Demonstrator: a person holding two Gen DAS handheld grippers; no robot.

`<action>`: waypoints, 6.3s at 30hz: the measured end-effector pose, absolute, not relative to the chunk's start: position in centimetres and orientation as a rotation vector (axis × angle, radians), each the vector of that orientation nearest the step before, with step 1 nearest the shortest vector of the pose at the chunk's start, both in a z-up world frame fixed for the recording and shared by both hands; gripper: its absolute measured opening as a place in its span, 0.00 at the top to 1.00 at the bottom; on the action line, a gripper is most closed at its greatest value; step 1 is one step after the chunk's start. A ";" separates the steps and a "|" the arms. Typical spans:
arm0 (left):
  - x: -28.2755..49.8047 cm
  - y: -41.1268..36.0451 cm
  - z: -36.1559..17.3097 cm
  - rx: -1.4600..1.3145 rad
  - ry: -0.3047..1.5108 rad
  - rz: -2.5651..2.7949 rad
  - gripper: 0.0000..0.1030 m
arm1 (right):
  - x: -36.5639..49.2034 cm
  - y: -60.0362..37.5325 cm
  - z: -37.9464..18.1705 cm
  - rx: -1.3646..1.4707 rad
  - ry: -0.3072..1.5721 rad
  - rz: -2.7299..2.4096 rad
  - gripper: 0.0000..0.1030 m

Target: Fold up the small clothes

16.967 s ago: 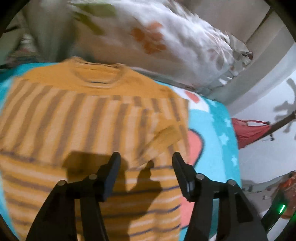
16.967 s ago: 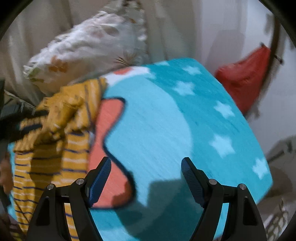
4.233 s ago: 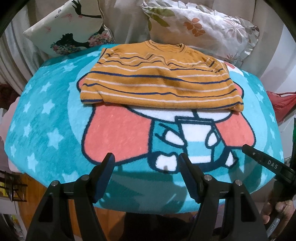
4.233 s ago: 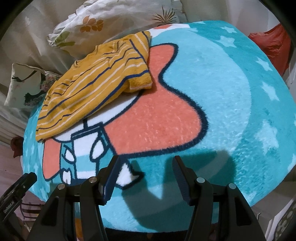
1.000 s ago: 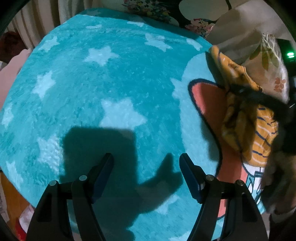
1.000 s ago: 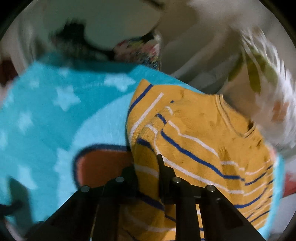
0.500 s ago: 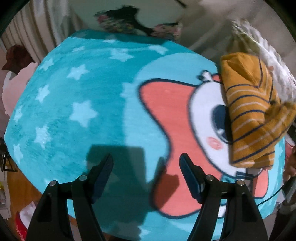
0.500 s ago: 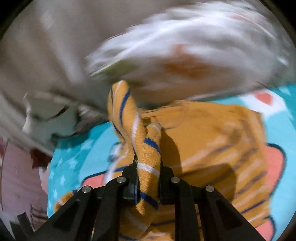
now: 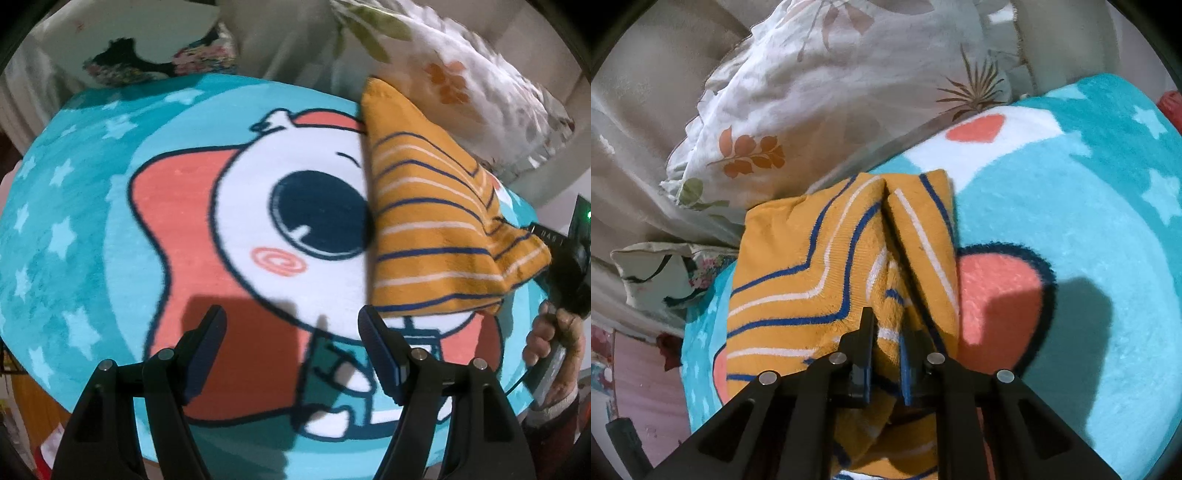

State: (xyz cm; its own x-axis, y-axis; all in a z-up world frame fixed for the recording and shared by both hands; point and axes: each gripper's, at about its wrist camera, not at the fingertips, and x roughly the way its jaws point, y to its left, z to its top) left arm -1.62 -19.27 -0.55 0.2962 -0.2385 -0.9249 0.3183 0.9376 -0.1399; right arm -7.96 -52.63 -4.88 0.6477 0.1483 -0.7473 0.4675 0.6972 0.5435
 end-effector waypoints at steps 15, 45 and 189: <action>-1.8 -21.6 -0.6 0.073 1.197 -0.361 0.30 | -8.4 -47.8 -3.5 0.698 0.973 -0.060 0.82; 7.7 -30.6 -5.4 -0.144 1.268 -0.759 0.14 | -8.8 -56.5 -4.3 0.782 0.891 -0.144 0.24; -5.5 -12.2 -2.1 0.137 1.134 -0.538 0.24 | -21.5 -31.2 -3.8 0.571 1.113 -0.545 0.29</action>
State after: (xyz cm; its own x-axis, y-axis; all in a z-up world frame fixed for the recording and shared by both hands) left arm -5.51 -12.18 -2.09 0.3117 -0.3386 -0.8878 0.4739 0.8653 -0.1636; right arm -21.55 -31.16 -3.80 0.3438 -0.1198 -0.9314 0.6623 0.7341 0.1501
